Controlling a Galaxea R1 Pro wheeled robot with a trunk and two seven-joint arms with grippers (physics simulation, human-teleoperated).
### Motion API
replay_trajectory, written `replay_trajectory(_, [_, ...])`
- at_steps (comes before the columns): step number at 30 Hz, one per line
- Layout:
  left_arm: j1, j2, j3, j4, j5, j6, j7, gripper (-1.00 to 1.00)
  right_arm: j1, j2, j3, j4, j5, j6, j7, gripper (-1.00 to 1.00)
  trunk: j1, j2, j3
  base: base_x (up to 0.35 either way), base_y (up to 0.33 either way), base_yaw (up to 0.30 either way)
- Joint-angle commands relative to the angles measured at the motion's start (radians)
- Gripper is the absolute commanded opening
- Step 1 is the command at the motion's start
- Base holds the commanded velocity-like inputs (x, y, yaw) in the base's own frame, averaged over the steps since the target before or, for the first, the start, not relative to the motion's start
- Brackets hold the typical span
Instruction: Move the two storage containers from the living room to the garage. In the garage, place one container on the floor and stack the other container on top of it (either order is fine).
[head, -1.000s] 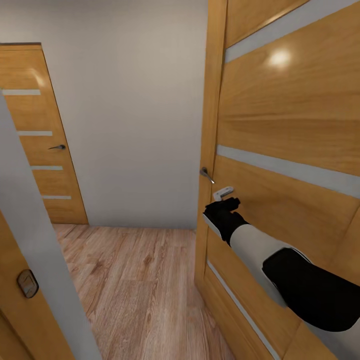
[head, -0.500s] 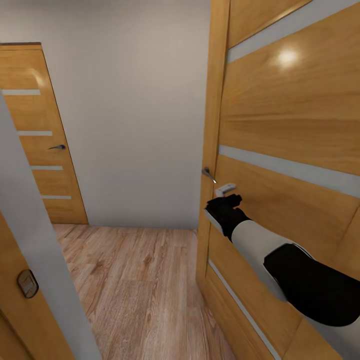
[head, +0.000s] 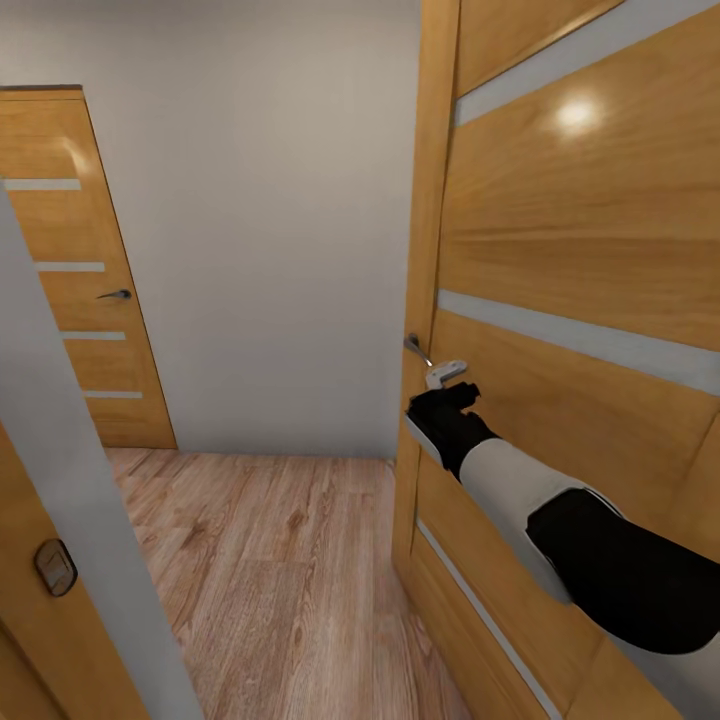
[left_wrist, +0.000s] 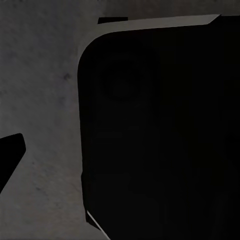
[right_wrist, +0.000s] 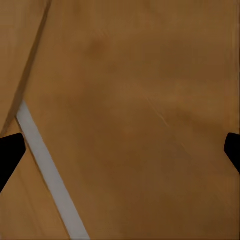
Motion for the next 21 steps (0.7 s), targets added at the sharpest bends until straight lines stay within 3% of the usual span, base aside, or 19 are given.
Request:
replay_trajectory(1, [0.000,0.000,-0.001,-0.001,0.000,0.001,0.002,1.00,0.000,0.000,0.008,-0.007,-0.012,0.004,-0.006,1.00,0.000,-0.001,-0.001,0.000,0.000,0.000])
replay_trajectory(9, [0.000,-0.004,-0.002,-0.003,0.001,0.001,0.002,1.00,0.026,0.000,0.006,-0.053,-0.020,-0.001,0.042,1.00,0.000,-0.001,-0.001,0.000,0.000,0.000])
replay_trajectory(15, [0.000,-0.006,-0.001,-0.003,0.001,0.001,0.002,1.00,0.111,0.000,0.007,-0.172,-0.022,0.004,0.052,1.00,0.000,-0.001,-0.001,0.000,0.000,0.000])
replay_trajectory(21, [0.000,-0.005,-0.002,-0.003,0.001,0.001,0.002,1.00,0.126,0.000,0.007,-0.193,-0.027,0.006,0.056,1.00,0.000,-0.001,-0.001,0.000,0.000,0.000])
